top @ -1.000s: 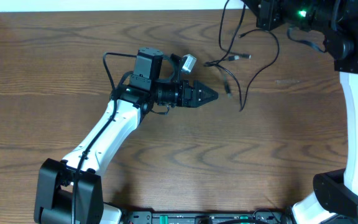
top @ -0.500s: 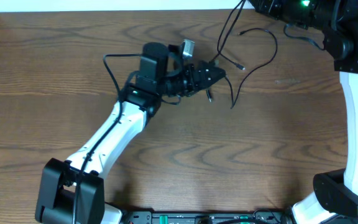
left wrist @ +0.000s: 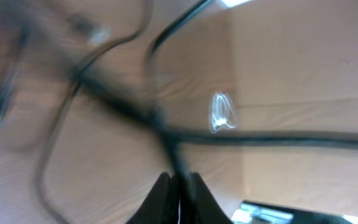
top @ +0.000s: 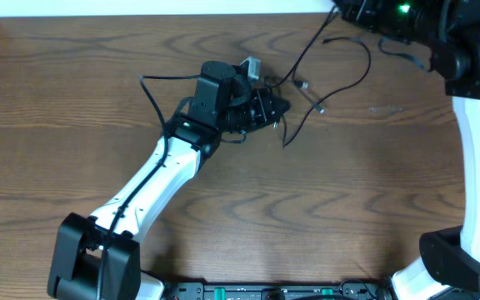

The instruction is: Untangle cables

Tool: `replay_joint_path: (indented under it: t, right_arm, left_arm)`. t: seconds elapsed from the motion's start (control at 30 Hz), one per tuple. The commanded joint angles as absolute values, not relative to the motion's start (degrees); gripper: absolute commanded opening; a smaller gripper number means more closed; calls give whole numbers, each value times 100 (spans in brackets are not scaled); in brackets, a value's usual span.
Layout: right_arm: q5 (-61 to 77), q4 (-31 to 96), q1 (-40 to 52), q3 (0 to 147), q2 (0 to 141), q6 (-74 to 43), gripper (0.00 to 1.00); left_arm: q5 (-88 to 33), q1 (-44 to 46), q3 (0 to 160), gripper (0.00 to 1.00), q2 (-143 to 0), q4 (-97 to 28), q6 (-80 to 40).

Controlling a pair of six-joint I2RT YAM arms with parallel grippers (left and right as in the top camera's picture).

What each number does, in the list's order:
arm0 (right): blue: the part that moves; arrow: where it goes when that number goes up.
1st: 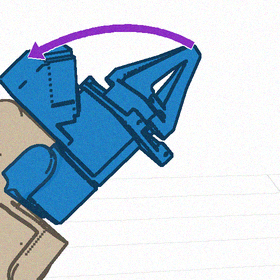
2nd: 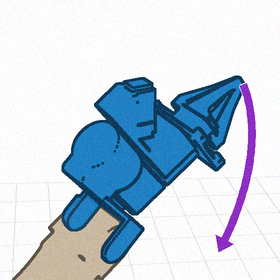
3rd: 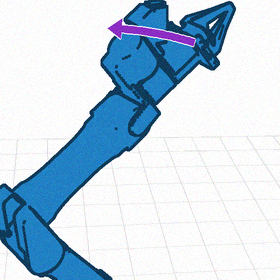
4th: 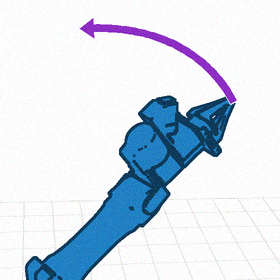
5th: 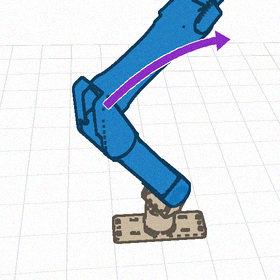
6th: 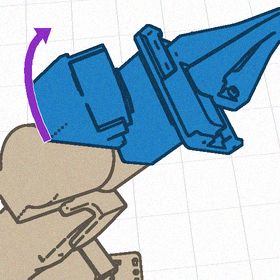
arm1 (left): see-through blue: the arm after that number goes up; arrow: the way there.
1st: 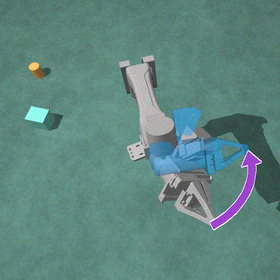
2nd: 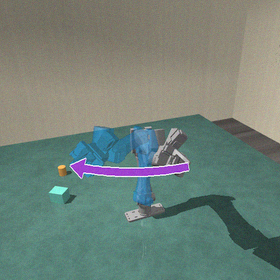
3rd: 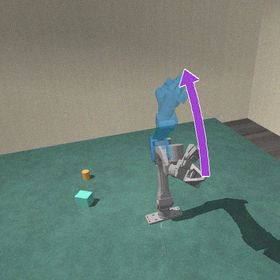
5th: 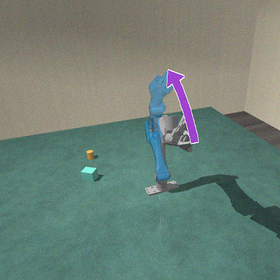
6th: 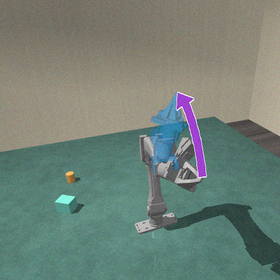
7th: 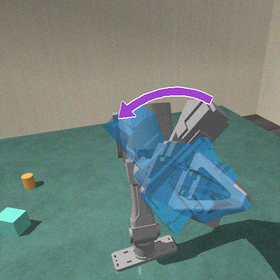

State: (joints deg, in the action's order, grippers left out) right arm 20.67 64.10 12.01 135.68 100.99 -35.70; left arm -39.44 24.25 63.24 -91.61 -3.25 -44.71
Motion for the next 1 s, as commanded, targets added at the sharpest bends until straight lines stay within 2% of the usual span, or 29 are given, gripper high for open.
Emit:
replay_joint_path:
  t: [0.0,0.13,0.4,0.67,0.97]
  right_arm:
    - [1275,6431,740,13638,10077,-3291,1]
    - [1280,6593,3,13638,10077,-3291,1]
    - [1232,6755,-792,13635,10077,-3251,1]
    - [1013,6947,-1048,13633,10077,-2941,1]
    - [-362,6949,-1286,13605,10361,-993,1]
  left_arm:
    - [-3127,2196,6322,8,-9172,-1503,-3275]
    - [-1791,1763,6322,8,-9172,-2963,-2655]
    - [-1645,1094,6322,8,-9172,-3485,-2611]
    - [-1452,1275,6322,8,-9172,-3868,-2611]
    - [-1444,1988,6322,8,-9172,-4095,-2506]
